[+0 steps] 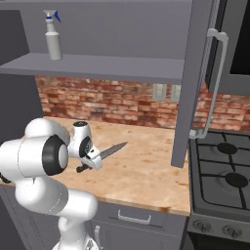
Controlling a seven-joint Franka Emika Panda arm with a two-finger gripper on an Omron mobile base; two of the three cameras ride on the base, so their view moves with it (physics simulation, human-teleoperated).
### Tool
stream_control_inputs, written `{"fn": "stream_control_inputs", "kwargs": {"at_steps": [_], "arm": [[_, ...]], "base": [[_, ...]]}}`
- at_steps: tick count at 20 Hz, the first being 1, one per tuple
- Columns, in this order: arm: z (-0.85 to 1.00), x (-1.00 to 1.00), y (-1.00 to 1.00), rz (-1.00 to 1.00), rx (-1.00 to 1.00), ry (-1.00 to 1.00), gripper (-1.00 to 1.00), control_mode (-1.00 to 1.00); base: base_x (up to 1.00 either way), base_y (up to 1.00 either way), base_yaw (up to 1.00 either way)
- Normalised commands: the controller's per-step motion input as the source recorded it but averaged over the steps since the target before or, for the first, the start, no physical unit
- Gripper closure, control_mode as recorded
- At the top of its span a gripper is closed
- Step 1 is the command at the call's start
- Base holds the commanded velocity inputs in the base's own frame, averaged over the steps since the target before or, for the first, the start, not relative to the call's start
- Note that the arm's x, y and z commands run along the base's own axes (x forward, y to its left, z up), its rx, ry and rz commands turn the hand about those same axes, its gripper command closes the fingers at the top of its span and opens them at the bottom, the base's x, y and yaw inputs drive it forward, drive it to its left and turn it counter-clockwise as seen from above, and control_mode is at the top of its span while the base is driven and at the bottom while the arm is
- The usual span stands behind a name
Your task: Move the cutting board and knife to the sink. Then move spray from the cabinet to the counter.
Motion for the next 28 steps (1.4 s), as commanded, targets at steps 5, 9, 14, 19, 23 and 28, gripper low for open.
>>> {"fn": "stream_control_inputs", "kwargs": {"at_steps": [5,9,14,19,23,28], "arm": [[-0.12,-0.28,-0.02,-0.14,0.00,0.00,1.00,-1.00],[-0.01,-0.23,0.00,-0.13,0.00,0.06,1.00,-1.00],[0.22,-0.23,-0.01,-0.07,0.00,0.11,1.00,-1.00],[0.42,-0.30,0.00,-0.02,-0.02,0.12,1.00,-1.00],[0.48,-0.33,0.00,0.00,-0.02,0.11,1.00,-1.00],[0.44,-0.38,0.00,0.00,-0.02,0.05,1.00,-1.00]], "base": [[0.00,0.00,0.00],[0.00,0.00,0.00],[0.00,0.00,0.00],[0.00,0.00,0.00],[0.00,0.00,0.00],[0.00,0.00,0.00]]}}
